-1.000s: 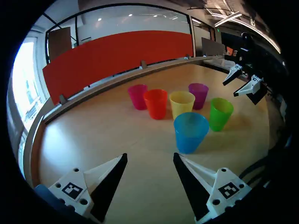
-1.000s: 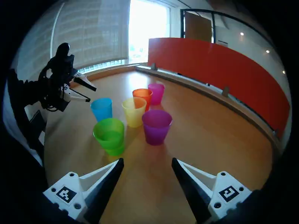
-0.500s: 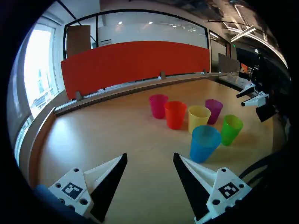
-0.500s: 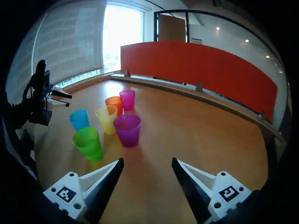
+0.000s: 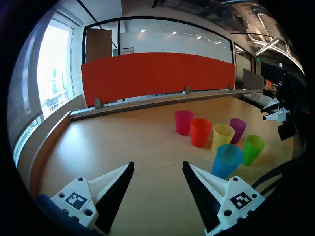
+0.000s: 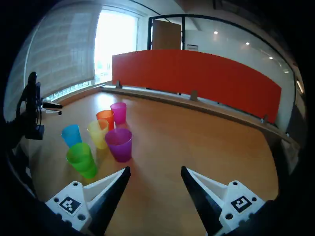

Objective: Pour water

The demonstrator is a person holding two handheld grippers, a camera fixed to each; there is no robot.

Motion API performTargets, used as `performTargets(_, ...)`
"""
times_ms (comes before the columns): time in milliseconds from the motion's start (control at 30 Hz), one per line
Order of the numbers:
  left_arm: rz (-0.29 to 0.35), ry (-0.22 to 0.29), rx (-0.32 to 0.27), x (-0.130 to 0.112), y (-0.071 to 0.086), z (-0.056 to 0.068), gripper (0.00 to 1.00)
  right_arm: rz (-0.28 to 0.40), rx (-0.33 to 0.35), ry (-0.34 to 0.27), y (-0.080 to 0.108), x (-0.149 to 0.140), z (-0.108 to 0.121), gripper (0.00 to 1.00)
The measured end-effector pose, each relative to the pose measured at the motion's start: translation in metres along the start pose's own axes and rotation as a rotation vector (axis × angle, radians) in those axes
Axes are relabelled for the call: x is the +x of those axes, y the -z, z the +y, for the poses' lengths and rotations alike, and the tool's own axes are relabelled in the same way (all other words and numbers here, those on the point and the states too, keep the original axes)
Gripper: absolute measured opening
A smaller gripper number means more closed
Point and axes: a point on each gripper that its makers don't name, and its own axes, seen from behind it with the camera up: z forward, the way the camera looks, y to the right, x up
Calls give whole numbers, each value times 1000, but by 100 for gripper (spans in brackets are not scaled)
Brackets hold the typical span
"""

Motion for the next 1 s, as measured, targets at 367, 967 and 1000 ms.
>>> performTargets(367,114,66,82,28,5,-13,91,171,-167,-85,0,45,29,100)
performTargets(967,344,97,182,84,29,-20,91,416,-368,-46,26,102,33,100)
performTargets(1000,355,100,185,87,30,-20,91,426,-378,-48,28,104,33,100)
